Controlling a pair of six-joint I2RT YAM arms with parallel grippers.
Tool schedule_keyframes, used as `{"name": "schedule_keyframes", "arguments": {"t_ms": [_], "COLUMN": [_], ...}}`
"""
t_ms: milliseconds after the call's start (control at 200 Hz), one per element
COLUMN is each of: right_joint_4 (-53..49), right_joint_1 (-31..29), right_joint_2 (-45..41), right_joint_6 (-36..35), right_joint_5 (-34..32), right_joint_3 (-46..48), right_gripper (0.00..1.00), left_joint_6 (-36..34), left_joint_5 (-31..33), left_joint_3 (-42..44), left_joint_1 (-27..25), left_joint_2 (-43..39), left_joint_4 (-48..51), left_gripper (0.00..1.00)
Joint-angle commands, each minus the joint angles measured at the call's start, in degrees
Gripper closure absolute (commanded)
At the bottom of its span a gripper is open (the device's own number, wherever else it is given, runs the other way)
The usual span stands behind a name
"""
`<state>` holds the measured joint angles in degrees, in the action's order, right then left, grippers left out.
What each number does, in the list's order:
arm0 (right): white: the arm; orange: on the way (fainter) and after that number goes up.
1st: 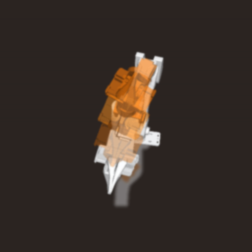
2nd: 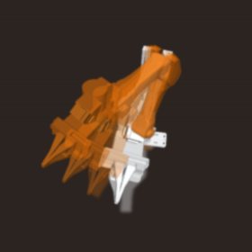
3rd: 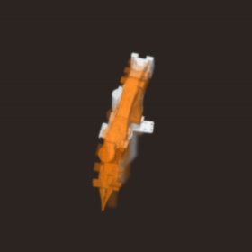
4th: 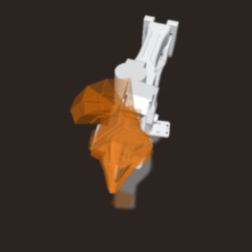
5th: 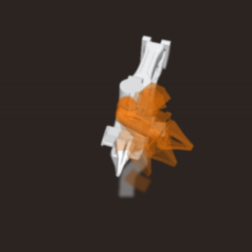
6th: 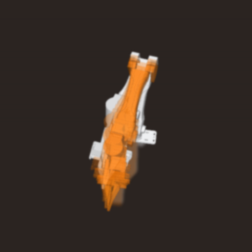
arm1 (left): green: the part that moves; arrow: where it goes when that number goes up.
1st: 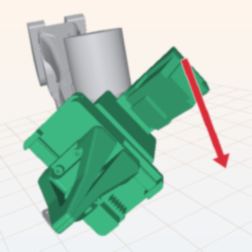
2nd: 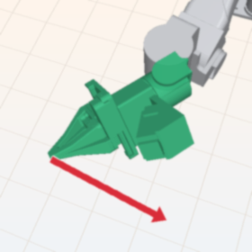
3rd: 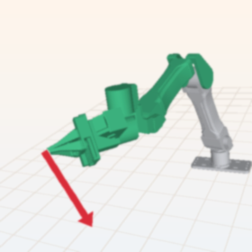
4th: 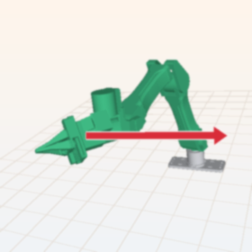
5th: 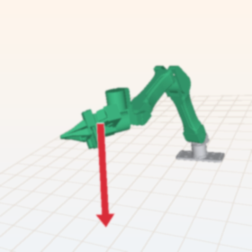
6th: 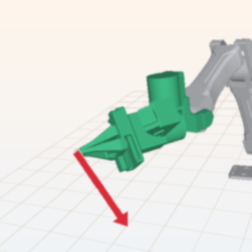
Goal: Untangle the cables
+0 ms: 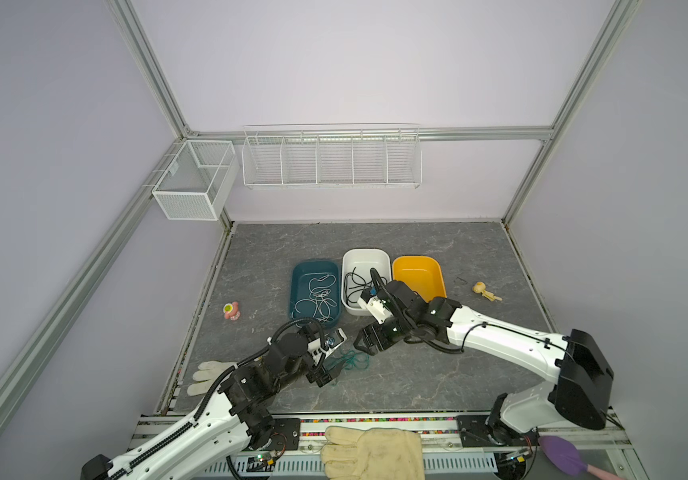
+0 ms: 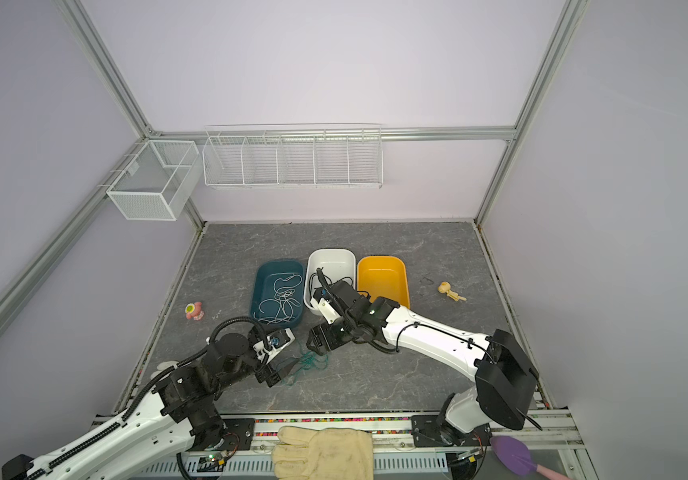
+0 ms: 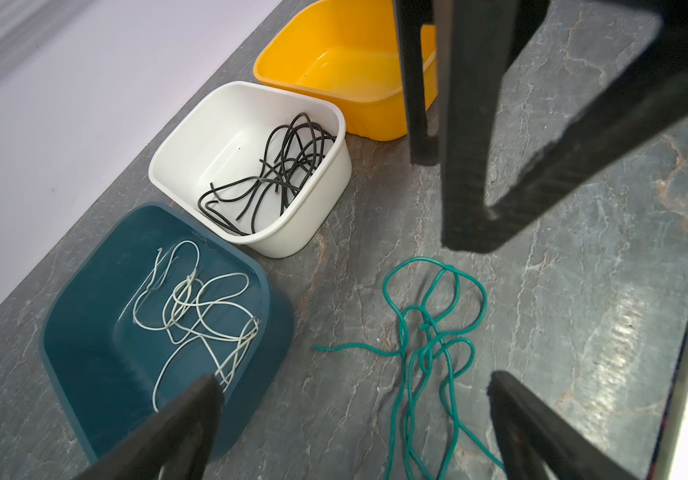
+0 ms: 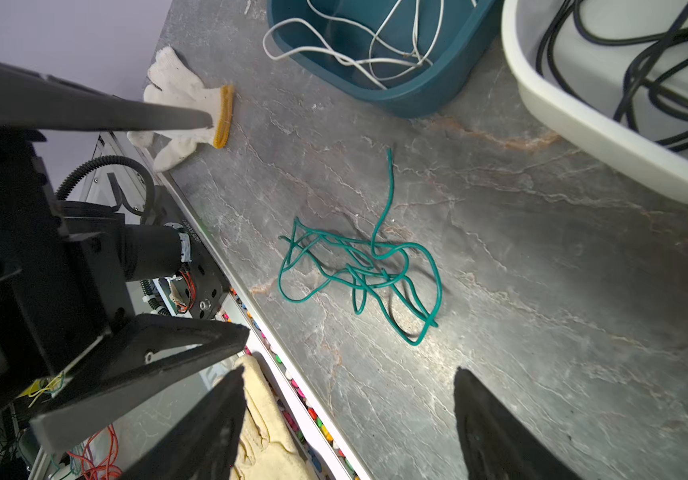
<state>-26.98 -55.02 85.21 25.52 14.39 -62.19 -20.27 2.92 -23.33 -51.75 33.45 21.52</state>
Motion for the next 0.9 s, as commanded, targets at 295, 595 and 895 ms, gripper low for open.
{"name": "schedule_keyframes", "arguments": {"t_ms": [295,595,895], "right_joint_4": [4.0,1.9,2.5], "right_joint_1": [-1.7,-1.7,-1.4], "right_joint_2": [5.7,11.1,15.9], "right_joint_6": [-0.1,-1.1,-0.8], "right_joint_5": [-3.9,-8.4,-9.8], "right_joint_3": [2.2,0.2,-1.7], "right_gripper": [0.22,0.23,0.29], "left_joint_6": [-0.1,-0.3,-0.4], "left_joint_5": [-1.1,-1.8,-1.5], "left_joint_3": [0.5,0.2,0.2], "left_joint_1": [0.0,-0.8,-0.9], "left_joint_2": [0.7,3.3,4.0], "left_joint_4": [0.7,1.0,1.0], "left_gripper": [0.01,0.01,0.00]}}
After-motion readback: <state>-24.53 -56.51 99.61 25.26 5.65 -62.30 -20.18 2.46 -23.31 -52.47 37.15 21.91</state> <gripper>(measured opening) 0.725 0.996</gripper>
